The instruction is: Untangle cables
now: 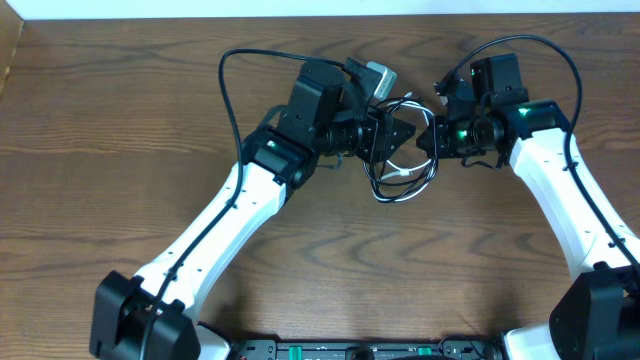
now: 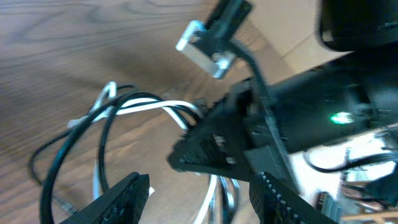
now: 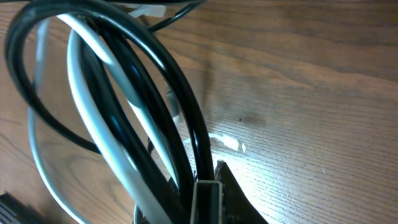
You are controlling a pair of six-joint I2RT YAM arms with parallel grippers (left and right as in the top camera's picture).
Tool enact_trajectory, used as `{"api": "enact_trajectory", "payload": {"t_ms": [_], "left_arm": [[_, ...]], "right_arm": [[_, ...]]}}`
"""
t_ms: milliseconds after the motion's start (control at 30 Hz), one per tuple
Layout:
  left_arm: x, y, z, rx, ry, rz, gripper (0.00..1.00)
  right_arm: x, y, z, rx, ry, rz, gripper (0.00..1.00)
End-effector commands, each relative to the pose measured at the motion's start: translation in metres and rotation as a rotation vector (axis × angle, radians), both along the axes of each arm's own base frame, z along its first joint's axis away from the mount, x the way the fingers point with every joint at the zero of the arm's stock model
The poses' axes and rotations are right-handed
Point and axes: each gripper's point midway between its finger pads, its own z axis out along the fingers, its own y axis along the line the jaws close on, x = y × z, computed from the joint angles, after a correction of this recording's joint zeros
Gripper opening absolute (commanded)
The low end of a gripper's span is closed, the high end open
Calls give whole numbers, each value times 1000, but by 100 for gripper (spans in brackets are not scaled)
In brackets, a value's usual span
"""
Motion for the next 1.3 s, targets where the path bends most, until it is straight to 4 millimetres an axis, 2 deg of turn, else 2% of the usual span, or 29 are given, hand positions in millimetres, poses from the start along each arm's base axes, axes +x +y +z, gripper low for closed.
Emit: {"api": "enact_trajectory", "payload": {"t_ms": [0,67,167,433,567,767,800,867,900,933,967,1033,1100,1267], "left_arm": [[19,1,-24,85,-25,52,57],[30,7,-44,141,-12,106,57],[44,15,-63,205,-12,176,57],[60,30,-87,298,-16,272,57],[58,27,-98,309,6,263,57],[47,10,-119,329,39,209,56],[45,8,-122,334,43,204,54],[48,12,-129,360,43,222,34],[49,14,-131,371,41,236,19],[52,19,-133,391,35,259,8],[54,25,-134,412,31,280,8],[59,39,-134,457,17,336,7],[62,50,-127,473,9,370,7],[59,74,-90,449,-7,416,7]], "right_arm": [[-3,9,3,17,-10,39,1],[-4,12,3,17,-10,48,1],[-6,15,3,16,-7,57,1],[-8,17,3,17,-4,62,1],[-9,19,3,27,1,69,1],[-11,20,4,38,5,74,1],[-11,21,4,39,5,74,1],[-11,20,4,38,7,74,1],[-11,20,4,38,9,72,1],[-11,19,4,37,11,70,1],[-11,18,3,35,13,67,1],[-9,9,0,14,28,20,1],[-5,-12,-6,-42,58,-94,1],[1,-64,-17,-193,94,-331,1]]}}
